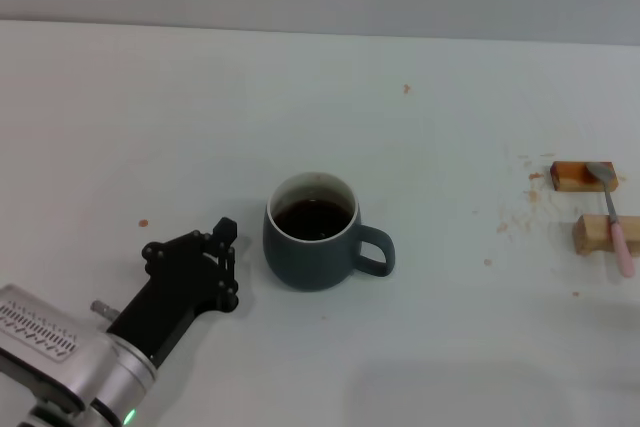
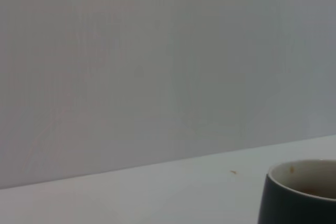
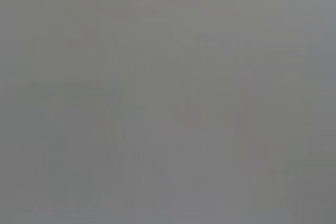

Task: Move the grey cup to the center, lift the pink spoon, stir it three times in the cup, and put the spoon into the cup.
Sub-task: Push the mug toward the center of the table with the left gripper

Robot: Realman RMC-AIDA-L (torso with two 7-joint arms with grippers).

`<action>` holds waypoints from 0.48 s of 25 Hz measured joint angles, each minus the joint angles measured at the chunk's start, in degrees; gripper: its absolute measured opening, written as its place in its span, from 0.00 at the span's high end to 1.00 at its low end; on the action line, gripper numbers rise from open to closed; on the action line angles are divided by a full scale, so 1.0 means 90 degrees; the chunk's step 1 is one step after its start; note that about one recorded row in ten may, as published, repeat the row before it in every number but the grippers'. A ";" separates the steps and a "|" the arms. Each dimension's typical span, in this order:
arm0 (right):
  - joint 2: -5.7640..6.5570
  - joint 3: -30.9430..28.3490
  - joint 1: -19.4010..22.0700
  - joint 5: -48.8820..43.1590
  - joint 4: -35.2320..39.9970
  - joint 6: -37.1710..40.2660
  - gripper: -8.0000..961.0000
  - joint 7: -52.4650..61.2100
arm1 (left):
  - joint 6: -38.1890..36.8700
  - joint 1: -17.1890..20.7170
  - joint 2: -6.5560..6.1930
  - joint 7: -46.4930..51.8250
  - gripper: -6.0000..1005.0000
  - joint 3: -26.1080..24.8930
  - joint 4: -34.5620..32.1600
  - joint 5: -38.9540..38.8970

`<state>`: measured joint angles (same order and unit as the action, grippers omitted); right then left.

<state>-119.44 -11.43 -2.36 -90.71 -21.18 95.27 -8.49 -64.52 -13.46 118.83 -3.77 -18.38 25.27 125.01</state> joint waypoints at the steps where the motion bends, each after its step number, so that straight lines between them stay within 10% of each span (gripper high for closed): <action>1: 0.0000 0.0000 0.0000 0.0000 0.0000 0.0000 0.15 0.0000 | 0.0000 0.0005 0.0005 0.0003 1.00 0.0025 0.0007 0.0001; 12: 0.0000 0.0006 0.0009 0.0002 0.0000 -0.0010 0.15 -0.0029 | -0.0016 -0.0036 0.0016 0.0190 1.00 0.0279 0.0312 0.0006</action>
<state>-119.44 -11.37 -2.28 -90.70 -21.18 95.18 -8.75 -64.67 -13.78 118.97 -2.06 -15.87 28.08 125.06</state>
